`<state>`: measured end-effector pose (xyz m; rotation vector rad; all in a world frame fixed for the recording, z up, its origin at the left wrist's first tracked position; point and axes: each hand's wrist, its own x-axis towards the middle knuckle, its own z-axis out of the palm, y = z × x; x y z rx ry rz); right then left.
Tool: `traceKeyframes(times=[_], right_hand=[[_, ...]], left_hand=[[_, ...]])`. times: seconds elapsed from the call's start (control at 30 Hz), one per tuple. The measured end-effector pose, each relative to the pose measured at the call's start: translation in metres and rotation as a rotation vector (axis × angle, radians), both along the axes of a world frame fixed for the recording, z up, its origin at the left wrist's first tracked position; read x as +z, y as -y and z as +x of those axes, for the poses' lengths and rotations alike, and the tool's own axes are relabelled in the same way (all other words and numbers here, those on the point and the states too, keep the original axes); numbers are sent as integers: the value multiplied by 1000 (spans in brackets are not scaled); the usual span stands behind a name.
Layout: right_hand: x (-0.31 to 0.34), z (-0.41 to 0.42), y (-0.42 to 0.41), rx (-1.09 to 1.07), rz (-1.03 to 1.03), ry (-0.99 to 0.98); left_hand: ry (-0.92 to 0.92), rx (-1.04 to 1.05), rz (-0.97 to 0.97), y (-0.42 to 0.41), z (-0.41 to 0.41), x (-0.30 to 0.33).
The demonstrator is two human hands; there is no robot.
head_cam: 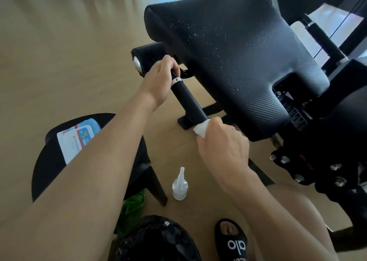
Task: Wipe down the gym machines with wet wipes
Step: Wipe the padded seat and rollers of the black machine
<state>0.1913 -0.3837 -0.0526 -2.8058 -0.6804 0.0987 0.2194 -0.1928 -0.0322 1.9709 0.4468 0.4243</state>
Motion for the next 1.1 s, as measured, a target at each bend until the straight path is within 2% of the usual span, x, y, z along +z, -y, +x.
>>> traceKeyframes(times=[0.07,0.17,0.23,0.3,0.33,0.4,0.53,0.6,0.77,0.87,0.97,1.1], right_hand=[[-2,9,-6,-18,-37,-82],[10,34,-17,-4,81,-384],[19,55,-28,37,288,-698],[23,78,-44,86,539,-1182],[24,87,-53,134,623,-1356],[24,97,-66,217,681,-1484],[19,96,-61,251,687,-1471],[15,85,-42,224,643,-1328],[-1,41,-1,60,290,-559],[-11,16,7,110,172,-164],[-14,7,14,72,151,-101],[-7,1,25,-7,157,-241]], left_hand=[[18,-4,-17,2,0,-3],[42,-1,-42,1,1,-5],[58,4,-41,0,3,-6],[64,7,-11,-1,4,-6],[66,11,1,-2,5,-7],[59,23,14,-4,5,-8],[17,13,45,-6,4,-5],[5,3,59,-8,3,-2],[-9,10,55,-5,1,0],[-11,36,54,-1,0,-1],[-16,88,108,4,2,-1],[-62,160,293,7,3,-2]])
